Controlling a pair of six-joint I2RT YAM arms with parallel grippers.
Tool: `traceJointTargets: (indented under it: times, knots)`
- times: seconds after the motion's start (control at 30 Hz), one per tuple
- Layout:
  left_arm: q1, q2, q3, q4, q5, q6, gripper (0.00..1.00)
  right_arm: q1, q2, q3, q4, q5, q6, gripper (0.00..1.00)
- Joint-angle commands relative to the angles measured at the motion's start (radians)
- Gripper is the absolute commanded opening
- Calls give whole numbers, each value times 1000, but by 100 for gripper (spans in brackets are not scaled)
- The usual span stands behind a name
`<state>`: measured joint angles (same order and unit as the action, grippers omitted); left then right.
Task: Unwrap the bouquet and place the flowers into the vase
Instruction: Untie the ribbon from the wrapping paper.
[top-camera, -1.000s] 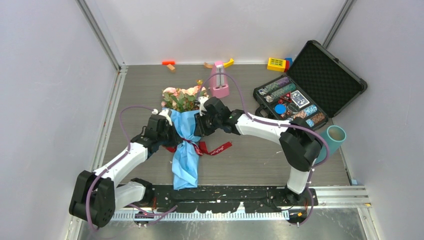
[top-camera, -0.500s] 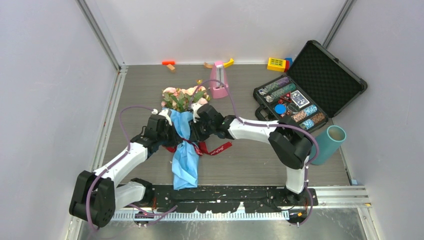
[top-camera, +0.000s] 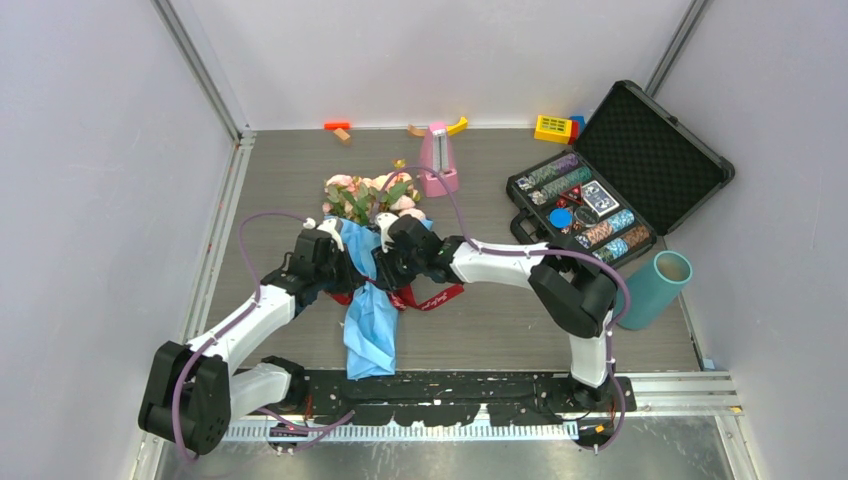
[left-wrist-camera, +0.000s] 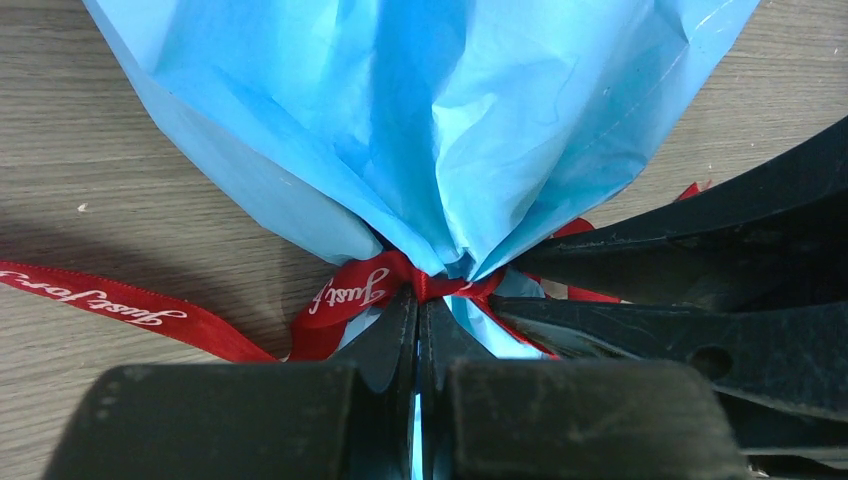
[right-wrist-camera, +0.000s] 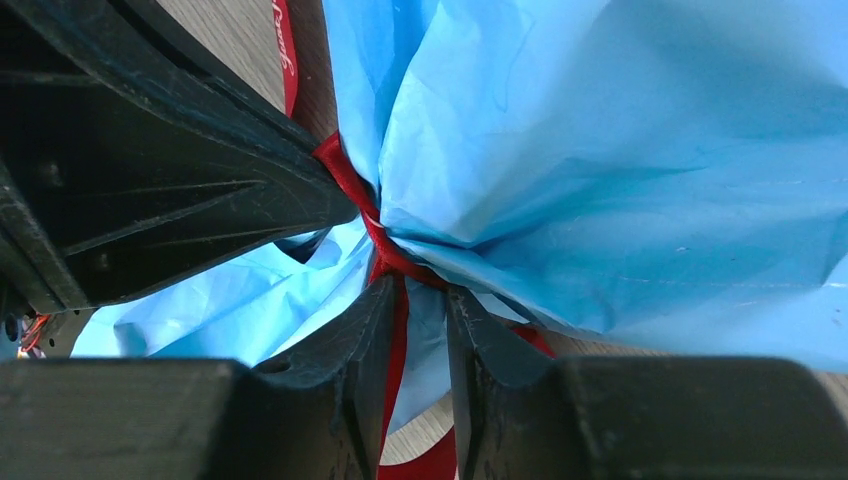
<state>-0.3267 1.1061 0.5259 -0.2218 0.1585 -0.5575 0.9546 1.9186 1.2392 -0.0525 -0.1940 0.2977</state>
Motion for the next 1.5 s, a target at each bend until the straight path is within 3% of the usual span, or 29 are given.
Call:
traceJointTargets:
  times: [0.0,0.2,0.37,0.5,0.63,0.77,1.47]
  knots:
    - [6,-17,11,6,8,12,0,19,8,1,46,27,-31,33]
    - [6,-18,9,6,22,13,0,28,32,7,96,86,-37,42]
    - [6,-16,6,7,31,15,0,29,51,2,134,160,-27,42]
    - [6,-13,6,8,36,16,0,29,57,-9,166,190,-9,32]
    - [6,-17,9,-2,16,10,0,31,36,-37,194,254,3,11]
    - [7,-16,21,-20,-25,-3,0,33,13,-68,211,293,12,1]
    - [83,-10,23,-70,-80,-117,0,35,-104,-218,251,409,129,0]
